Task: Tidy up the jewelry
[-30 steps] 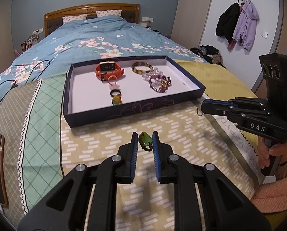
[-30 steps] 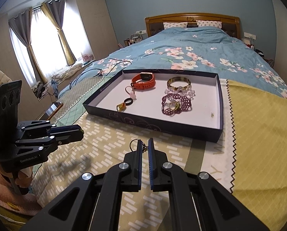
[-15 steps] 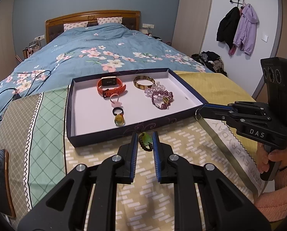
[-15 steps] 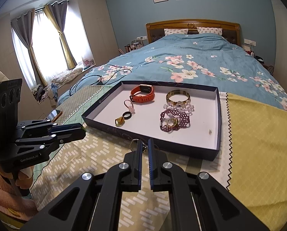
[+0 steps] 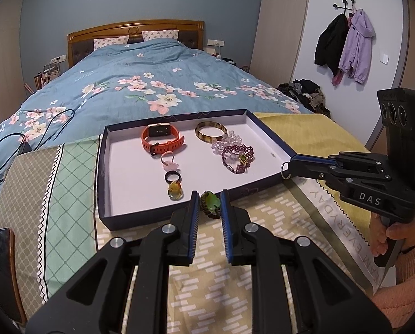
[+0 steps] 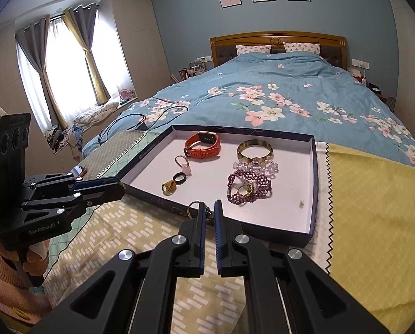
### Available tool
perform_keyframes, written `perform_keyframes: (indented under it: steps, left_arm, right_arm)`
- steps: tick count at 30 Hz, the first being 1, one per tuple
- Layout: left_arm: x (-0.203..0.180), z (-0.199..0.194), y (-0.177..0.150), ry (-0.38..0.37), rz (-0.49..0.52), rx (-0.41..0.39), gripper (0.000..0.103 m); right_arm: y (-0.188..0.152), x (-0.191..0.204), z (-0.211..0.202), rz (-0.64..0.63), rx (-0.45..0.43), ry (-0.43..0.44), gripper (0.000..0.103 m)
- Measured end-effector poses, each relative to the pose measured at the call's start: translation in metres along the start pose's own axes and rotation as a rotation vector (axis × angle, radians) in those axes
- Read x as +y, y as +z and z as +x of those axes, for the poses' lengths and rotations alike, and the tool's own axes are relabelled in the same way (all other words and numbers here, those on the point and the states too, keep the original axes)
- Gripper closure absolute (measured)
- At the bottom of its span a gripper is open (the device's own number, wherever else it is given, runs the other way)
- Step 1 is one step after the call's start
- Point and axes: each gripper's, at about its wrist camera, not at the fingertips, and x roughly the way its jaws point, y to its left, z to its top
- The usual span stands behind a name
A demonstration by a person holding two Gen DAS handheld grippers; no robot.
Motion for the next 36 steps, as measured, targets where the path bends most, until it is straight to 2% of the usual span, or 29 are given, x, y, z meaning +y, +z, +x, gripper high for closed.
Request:
perform_keyframes:
  steps: [36]
  left_arm:
    - [0.010, 0.017, 0.030, 0.032, -0.001, -0.044, 0.087]
  right_arm:
    - [0.030, -0.020, 0.023, 0.020, -0.015, -0.014, 0.098]
